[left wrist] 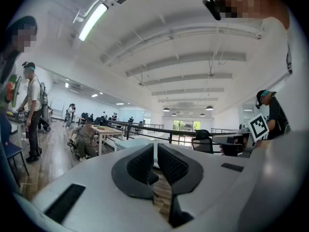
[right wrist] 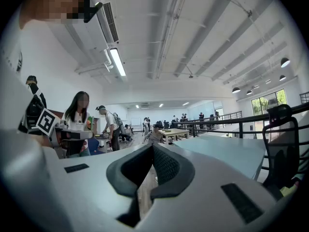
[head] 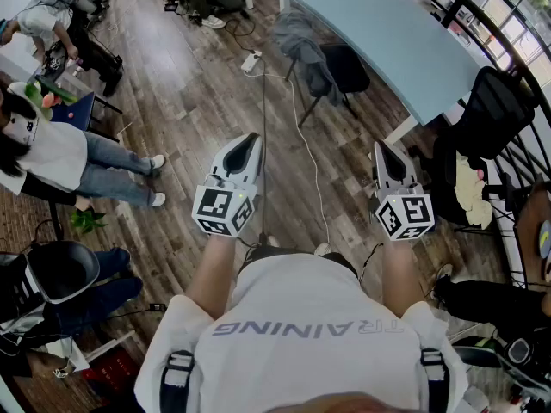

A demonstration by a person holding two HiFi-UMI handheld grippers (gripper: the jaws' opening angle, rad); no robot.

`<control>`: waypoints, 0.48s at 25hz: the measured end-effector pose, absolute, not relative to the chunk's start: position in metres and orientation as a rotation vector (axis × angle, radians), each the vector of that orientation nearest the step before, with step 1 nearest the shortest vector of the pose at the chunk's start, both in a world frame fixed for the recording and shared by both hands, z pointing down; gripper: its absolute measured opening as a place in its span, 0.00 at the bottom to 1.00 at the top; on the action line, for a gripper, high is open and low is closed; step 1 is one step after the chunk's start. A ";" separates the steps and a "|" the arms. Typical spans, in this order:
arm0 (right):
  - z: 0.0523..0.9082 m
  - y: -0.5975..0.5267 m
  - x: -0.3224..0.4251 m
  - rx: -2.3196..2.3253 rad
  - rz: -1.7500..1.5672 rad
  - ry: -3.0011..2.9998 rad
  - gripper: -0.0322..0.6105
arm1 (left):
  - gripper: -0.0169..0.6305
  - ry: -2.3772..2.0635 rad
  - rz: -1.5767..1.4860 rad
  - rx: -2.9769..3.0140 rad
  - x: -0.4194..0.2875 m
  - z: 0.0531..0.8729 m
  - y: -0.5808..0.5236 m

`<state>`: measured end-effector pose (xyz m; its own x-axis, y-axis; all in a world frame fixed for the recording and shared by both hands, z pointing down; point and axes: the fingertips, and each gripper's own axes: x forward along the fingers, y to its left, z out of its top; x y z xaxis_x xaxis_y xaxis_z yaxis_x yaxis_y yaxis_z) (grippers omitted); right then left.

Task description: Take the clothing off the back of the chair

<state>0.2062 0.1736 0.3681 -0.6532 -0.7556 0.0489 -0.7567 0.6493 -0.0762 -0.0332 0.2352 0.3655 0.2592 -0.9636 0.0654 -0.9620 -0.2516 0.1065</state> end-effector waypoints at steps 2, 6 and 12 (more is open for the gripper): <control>0.369 0.174 0.209 1.303 0.143 -2.841 0.08 | 0.11 -1.837 -0.020 2.394 -0.030 0.366 0.235; 0.369 0.176 0.211 1.302 0.140 -2.843 0.08 | 0.11 -1.832 -0.021 2.398 -0.025 0.365 0.237; 0.370 0.176 0.210 1.299 0.142 -2.841 0.08 | 0.11 -1.836 -0.023 2.392 -0.028 0.366 0.239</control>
<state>0.2095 0.1765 0.3696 -0.6550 -0.7539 0.0508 -0.7552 0.6510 -0.0768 -0.0275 0.2390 0.3658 0.2612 -0.9631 0.0647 -0.9612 -0.2534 0.1089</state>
